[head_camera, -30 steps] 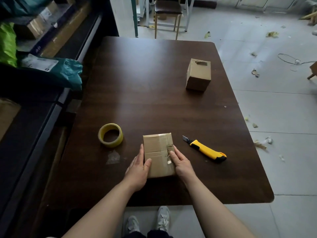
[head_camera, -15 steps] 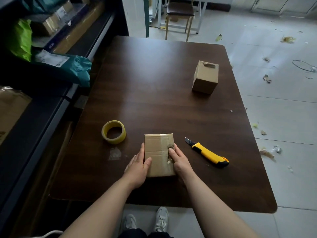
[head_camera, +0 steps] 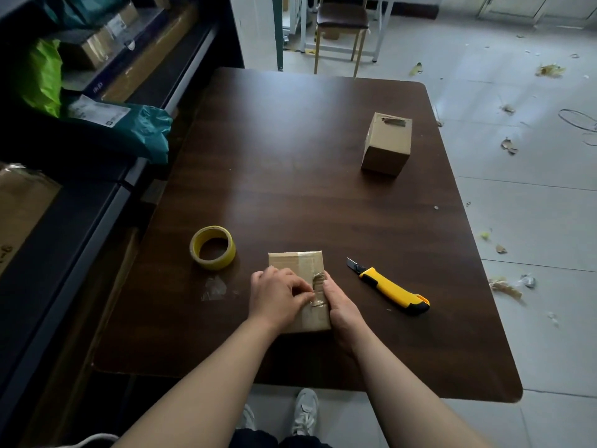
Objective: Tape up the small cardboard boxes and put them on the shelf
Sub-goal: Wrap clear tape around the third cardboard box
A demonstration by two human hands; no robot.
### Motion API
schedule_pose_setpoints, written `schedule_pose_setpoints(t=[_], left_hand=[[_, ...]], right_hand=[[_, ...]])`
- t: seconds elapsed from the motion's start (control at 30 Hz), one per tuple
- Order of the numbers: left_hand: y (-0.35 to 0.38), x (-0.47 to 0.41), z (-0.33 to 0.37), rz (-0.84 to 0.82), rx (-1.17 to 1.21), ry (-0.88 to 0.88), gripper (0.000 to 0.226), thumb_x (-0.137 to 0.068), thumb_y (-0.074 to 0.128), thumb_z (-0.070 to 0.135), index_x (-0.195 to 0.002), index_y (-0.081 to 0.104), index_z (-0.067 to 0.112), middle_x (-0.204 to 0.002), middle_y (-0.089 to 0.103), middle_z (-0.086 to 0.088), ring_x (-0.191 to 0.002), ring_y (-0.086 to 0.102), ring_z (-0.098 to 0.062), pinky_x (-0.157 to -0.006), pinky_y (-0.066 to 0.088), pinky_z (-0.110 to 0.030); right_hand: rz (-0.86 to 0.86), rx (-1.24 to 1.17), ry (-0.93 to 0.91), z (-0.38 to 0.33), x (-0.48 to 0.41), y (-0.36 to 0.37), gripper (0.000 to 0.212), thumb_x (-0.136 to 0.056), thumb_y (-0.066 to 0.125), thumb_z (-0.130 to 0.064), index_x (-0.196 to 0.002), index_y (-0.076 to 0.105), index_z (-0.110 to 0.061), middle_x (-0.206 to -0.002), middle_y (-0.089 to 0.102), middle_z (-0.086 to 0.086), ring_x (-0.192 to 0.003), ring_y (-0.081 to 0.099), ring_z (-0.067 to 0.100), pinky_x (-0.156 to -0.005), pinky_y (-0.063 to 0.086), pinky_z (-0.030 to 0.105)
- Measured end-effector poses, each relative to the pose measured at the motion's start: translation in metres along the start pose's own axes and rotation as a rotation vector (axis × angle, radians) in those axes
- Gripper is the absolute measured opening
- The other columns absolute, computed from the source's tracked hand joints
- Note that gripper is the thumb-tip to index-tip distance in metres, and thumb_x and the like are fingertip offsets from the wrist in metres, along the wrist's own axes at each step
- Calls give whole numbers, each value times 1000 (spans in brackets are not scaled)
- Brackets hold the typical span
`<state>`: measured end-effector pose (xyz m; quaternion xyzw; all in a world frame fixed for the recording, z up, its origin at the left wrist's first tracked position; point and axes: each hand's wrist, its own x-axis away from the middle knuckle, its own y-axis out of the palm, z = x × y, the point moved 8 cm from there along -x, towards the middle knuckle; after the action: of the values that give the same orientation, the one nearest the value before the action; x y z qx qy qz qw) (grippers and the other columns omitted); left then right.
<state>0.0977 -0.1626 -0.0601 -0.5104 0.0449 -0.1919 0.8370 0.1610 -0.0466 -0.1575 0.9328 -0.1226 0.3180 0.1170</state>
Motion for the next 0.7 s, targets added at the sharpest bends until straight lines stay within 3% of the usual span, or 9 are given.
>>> schedule_pose_setpoints(t=[0.07, 0.17, 0.27, 0.3, 0.4, 0.57, 0.63, 0.7], left_hand=[[-2, -6, 3, -4, -37, -9, 17, -81, 66, 53, -90, 74, 41, -97, 70, 19, -96, 55, -8, -86, 33, -30], [-5, -14, 4, 13, -19, -95, 23, -76, 69, 53, -90, 68, 36, -85, 69, 17, -91, 60, -8, -84, 38, -29], [-3, -21, -3, -29, 65, -160, 38, -71, 75, 48, -94, 53, 29, -77, 61, 15, -83, 60, -8, -81, 39, -30], [-2, -23, -6, -67, 85, -160, 37, -70, 76, 46, -93, 53, 28, -78, 61, 15, -82, 61, -9, -80, 40, -29], [-1, -26, -15, -159, 169, -150, 31, -70, 79, 43, -89, 60, 28, -80, 63, 14, -84, 63, -10, -78, 47, -28], [4, -16, -7, -137, 67, -68, 45, -62, 77, 61, -90, 57, 33, -92, 56, 15, -90, 55, -7, -87, 38, -30], [8, -11, -5, -129, 19, -47, 48, -62, 76, 63, -95, 54, 35, -98, 50, 14, -98, 50, -8, -88, 32, -31], [11, -9, -6, -149, -1, -47, 49, -64, 76, 60, -100, 52, 36, -101, 46, 14, -105, 47, -10, -91, 30, -31]], right_hand=[[3, 44, -16, -5, 3, -2, 46, -99, 48, -38, -144, 43, -26, -145, 47, -8, -125, 50, 7, -107, 41, 30], [-32, 35, -36, -7, 2, -4, 45, -101, 47, -27, -145, 41, -20, -138, 51, -6, -114, 55, 6, -86, 47, 15], [-41, 33, -32, -6, 1, -7, 44, -101, 47, -26, -144, 41, -22, -137, 51, -6, -104, 58, 1, -75, 50, 10], [-49, 28, -19, -3, 1, -8, 45, -100, 49, -27, -145, 41, -24, -138, 52, -5, -106, 59, 2, -80, 51, 13], [-99, -61, 16, 9, 3, -9, 54, -94, 59, -24, -145, 40, -27, -140, 54, -1, -119, 58, 13, -106, 44, 37], [-186, -241, 47, 14, 5, -5, 70, -84, 69, -15, -146, 37, -22, -138, 56, 5, -121, 58, 21, -106, 43, 45], [-171, -163, 25, 7, 1, -8, 72, -83, 70, -11, -146, 37, -23, -144, 49, 7, -127, 53, 21, -109, 40, 46], [-76, 53, -98, -18, -1, -14, 61, -90, 62, -6, -143, 42, -26, -144, 46, 7, -130, 48, 17, -110, 40, 43]])
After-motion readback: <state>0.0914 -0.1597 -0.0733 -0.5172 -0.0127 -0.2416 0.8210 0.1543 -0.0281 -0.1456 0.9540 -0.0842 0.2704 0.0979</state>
